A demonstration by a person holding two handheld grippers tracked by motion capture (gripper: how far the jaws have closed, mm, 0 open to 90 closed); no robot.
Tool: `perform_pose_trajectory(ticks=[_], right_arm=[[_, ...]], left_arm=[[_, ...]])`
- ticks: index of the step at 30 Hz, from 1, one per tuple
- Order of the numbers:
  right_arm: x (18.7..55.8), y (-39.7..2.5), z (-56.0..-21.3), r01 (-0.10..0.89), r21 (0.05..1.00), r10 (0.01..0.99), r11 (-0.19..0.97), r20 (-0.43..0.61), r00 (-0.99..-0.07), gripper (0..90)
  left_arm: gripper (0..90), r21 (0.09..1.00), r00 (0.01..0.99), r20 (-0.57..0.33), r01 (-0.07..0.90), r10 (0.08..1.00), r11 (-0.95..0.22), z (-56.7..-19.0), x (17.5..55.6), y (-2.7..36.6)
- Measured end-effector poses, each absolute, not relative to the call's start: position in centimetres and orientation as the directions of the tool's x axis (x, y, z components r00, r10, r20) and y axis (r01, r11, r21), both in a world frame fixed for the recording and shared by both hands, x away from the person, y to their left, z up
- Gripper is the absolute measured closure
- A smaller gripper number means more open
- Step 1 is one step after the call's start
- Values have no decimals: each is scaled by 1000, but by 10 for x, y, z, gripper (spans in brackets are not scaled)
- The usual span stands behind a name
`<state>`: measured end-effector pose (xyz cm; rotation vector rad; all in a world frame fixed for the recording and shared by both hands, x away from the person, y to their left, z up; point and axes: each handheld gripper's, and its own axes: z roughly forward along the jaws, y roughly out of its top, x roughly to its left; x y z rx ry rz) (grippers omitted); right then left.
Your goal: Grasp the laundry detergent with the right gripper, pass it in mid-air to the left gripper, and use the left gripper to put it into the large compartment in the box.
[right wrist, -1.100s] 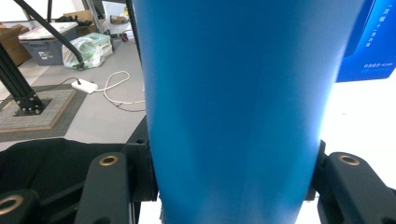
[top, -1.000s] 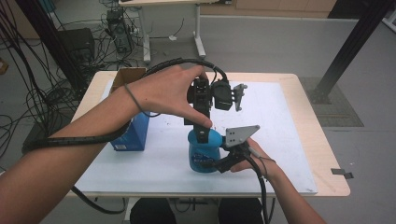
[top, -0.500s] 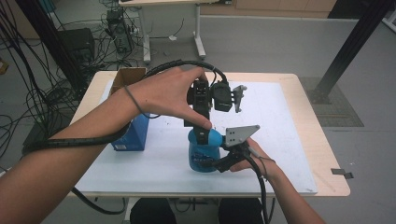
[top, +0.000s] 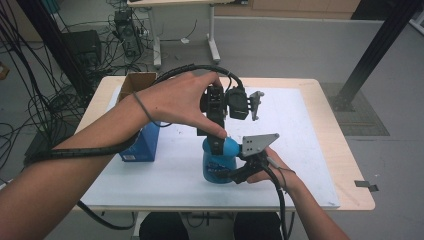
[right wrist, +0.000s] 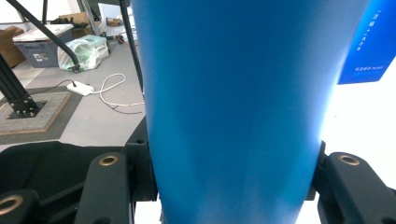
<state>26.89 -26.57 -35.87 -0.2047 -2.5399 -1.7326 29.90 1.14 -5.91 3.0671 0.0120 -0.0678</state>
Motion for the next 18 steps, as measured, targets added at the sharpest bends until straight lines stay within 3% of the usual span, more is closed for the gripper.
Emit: perform_pose_trajectory(ticks=[18], right_arm=[[269, -264, -358, 143, 922, 76, 359, 124, -989, 421]], left_arm=[[69, 75, 999, -41, 9, 5, -997, -59, 298, 12]])
